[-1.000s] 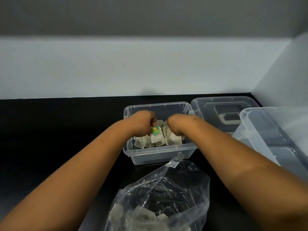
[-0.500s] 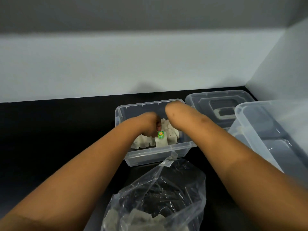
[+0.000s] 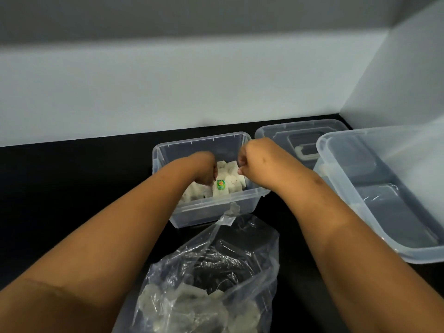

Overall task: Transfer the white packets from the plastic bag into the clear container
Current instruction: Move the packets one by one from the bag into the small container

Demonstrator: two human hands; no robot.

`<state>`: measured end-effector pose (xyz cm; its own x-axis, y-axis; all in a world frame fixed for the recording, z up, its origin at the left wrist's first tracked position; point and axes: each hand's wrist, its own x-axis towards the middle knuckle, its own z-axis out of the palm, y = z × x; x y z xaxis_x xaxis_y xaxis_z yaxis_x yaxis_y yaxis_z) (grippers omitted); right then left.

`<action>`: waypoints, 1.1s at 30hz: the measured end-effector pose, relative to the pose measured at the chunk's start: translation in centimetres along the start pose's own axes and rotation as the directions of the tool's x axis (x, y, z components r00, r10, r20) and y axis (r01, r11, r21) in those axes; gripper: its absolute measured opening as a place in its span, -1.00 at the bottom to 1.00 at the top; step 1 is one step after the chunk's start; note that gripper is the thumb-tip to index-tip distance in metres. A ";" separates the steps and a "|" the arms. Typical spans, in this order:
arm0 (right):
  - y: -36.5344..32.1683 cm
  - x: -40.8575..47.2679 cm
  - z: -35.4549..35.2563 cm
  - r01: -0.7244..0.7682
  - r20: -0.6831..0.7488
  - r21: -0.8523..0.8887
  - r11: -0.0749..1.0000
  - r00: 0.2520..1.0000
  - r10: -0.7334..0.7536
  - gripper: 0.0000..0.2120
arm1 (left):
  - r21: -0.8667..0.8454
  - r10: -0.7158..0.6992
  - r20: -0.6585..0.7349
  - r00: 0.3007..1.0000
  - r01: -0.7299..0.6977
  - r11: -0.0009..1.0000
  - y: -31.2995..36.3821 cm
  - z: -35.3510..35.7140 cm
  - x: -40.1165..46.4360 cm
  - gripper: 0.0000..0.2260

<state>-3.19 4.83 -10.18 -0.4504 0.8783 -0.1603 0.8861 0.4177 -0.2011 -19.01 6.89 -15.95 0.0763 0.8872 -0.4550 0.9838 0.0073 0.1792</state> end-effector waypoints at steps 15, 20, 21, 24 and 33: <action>-2.8 -10.6 6.8 0.274 0.356 0.242 0.931 0.867 -0.348 -0.89 | -0.345 -0.092 -0.420 0.903 -0.065 0.936 0.7 6.4 -19.7 -0.91; -3.9 -9.6 11.1 0.222 0.384 0.286 0.932 0.865 -0.324 -0.92 | -0.297 -0.128 -0.362 0.923 0.017 0.955 -0.9 11.3 -19.8 -0.92; -4.3 -9.6 12.0 0.226 0.383 0.286 0.931 0.864 -0.327 -0.91 | -0.311 -0.143 -0.371 0.918 0.022 0.950 -1.1 12.2 -19.9 -0.92; -5.4 -9.6 13.6 0.237 0.370 0.279 0.931 0.867 -0.332 -0.90 | -0.393 -0.215 -0.457 0.863 0.021 0.919 -1.6 14.0 -21.2 -0.92; -5.9 -9.0 14.6 0.182 0.395 0.334 0.925 0.864 -0.313 -0.91 | -0.548 -0.440 -0.606 0.663 0.054 0.835 -0.8 18.9 -24.9 -0.87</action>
<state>-5.97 -8.95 -21.68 -0.7096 0.5362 -0.4572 0.7007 0.4684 -0.5382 -18.63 -23.88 -21.24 -0.4808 0.8642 0.1480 0.7363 0.3064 0.6033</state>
